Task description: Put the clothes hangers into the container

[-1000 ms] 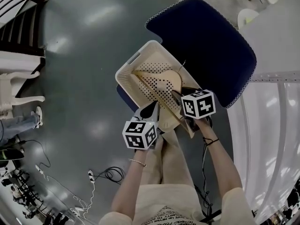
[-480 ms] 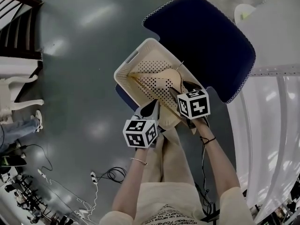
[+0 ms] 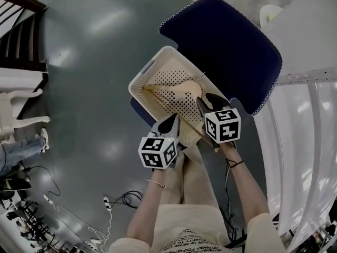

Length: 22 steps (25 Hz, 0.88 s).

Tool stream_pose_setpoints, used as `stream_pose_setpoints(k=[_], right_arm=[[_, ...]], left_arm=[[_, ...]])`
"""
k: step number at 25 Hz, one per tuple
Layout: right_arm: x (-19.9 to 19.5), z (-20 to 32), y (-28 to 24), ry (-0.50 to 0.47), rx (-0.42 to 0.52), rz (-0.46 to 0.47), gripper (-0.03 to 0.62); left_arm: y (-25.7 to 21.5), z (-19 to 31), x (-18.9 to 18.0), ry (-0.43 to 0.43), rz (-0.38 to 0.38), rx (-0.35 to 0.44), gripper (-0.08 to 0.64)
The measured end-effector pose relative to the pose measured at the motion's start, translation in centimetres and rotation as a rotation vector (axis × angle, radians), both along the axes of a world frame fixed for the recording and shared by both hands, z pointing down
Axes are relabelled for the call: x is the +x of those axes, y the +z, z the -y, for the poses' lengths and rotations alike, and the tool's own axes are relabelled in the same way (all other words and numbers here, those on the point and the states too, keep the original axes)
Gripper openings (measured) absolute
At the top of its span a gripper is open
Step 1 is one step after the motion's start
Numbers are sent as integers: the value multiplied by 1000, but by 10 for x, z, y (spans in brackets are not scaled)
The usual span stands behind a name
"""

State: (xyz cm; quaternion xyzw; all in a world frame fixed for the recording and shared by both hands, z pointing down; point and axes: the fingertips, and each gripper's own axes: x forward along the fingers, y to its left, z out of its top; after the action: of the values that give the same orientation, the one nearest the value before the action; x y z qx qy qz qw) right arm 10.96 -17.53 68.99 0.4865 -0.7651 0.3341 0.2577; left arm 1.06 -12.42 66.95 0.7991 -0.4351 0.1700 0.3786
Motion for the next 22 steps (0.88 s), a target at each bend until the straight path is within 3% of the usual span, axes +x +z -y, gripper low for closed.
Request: stream_pose_setpoints(k=[3,7,22], right_arm=[[-1,-4,-18,-16,48,-9,51],[-2,-7,-48,-14,86,1,8],[-33,-20,-193,-71,265,153,3]], left_arm=[[-19,0,-3,-6,-15,37,21],[-53,5,-6,-5,-23,111,21],[-198,16,-22,60,-61,364,21]])
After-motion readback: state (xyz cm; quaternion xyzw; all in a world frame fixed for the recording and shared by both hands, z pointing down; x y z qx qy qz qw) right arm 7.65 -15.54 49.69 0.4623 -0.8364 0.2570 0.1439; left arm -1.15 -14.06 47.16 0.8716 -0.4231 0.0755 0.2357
